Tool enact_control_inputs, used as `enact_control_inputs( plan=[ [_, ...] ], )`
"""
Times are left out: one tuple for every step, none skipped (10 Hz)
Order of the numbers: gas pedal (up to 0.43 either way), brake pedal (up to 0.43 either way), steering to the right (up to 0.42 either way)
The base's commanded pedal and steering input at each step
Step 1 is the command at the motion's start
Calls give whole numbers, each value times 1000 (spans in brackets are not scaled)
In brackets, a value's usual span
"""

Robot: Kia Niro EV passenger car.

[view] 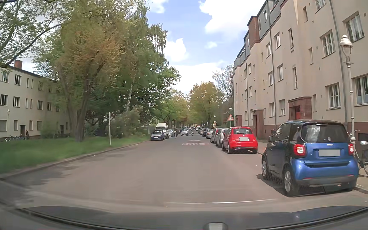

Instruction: Follow the waypoints while adhering to traffic rules and regulations

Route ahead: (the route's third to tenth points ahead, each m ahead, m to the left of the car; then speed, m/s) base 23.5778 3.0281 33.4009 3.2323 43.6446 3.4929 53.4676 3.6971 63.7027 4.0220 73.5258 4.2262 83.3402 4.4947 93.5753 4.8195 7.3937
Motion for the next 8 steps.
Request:
enact_control_inputs(
  plan=[
    [59, 18, 3],
    [59, 18, 2],
    [59, 18, 0],
    [59, 18, -3],
    [59, 18, -3],
    [59, 18, -4],
    [59, 18, -4],
    [59, 18, -5]
  ],
)
